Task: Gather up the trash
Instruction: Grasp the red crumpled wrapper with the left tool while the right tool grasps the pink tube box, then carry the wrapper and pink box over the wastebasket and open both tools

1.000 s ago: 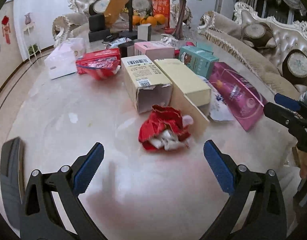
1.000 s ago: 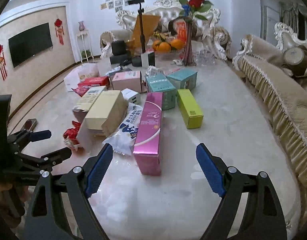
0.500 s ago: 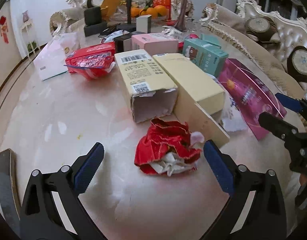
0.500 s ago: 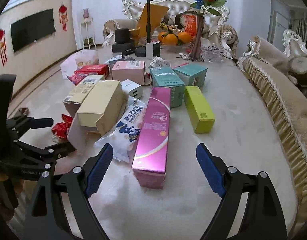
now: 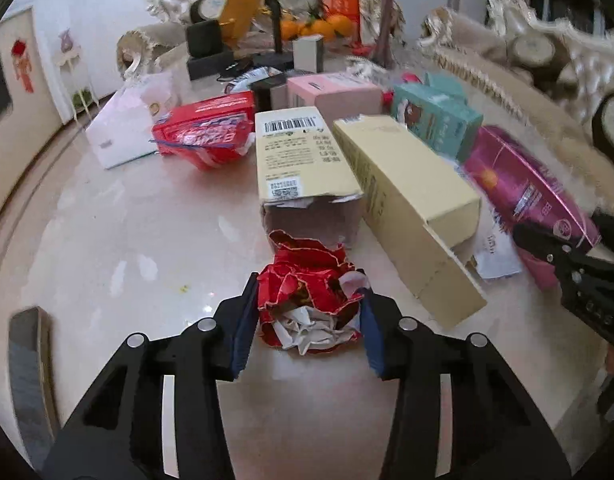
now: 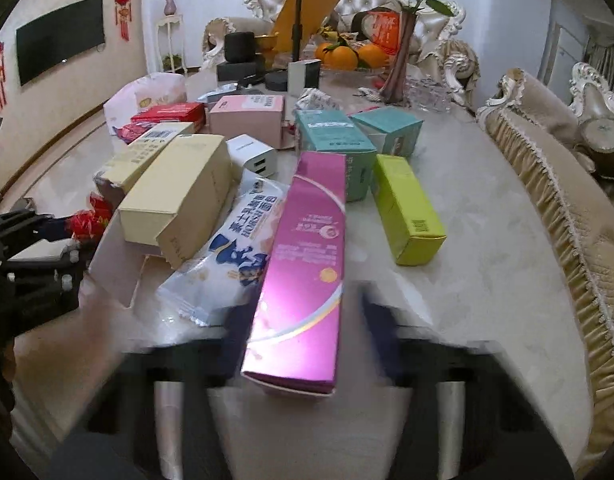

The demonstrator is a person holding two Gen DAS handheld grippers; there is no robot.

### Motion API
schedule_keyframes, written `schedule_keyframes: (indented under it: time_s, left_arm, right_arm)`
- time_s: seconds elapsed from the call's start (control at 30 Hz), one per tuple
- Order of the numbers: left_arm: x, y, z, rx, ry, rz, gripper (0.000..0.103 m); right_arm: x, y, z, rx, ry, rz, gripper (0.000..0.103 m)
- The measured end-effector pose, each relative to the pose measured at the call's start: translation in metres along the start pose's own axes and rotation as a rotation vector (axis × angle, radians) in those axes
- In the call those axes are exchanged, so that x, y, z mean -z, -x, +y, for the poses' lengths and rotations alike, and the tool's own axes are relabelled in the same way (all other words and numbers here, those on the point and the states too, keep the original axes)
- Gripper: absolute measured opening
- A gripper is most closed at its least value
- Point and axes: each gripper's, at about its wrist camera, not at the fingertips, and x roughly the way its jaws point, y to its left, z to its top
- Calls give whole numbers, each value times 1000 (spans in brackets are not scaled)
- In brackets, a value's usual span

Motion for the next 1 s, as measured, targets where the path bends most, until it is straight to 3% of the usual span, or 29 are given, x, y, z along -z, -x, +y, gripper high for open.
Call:
schedule_keyframes:
  time_s: [0.23, 0.4, 0.53, 0.63, 0.73, 0.87, 1.0]
  left_arm:
    - [16, 28, 28, 154, 149, -33, 43]
    - [38, 85, 33, 216, 148, -125, 43]
    - [75, 135, 28, 260, 102, -153, 43]
    - [122, 153, 17, 316, 82, -75, 43]
    - [167, 147, 6, 361, 69, 49, 43]
    - [214, 86, 0, 372, 138, 299, 43]
    - [227, 29, -13, 375, 114, 448, 43]
  right_arm:
    - [9, 40, -12, -72, -69, -56, 26]
    - [28, 102, -6, -170, -59, -122, 26]
    - [66, 151, 16, -263, -19, -109, 26]
    - [101, 165, 32, -350, -27, -36, 26]
    - [143, 153, 50, -396, -39, 119, 26]
    - [190, 92, 74, -395, -29, 377, 26]
    - [202, 30, 84, -323, 1, 516, 26]
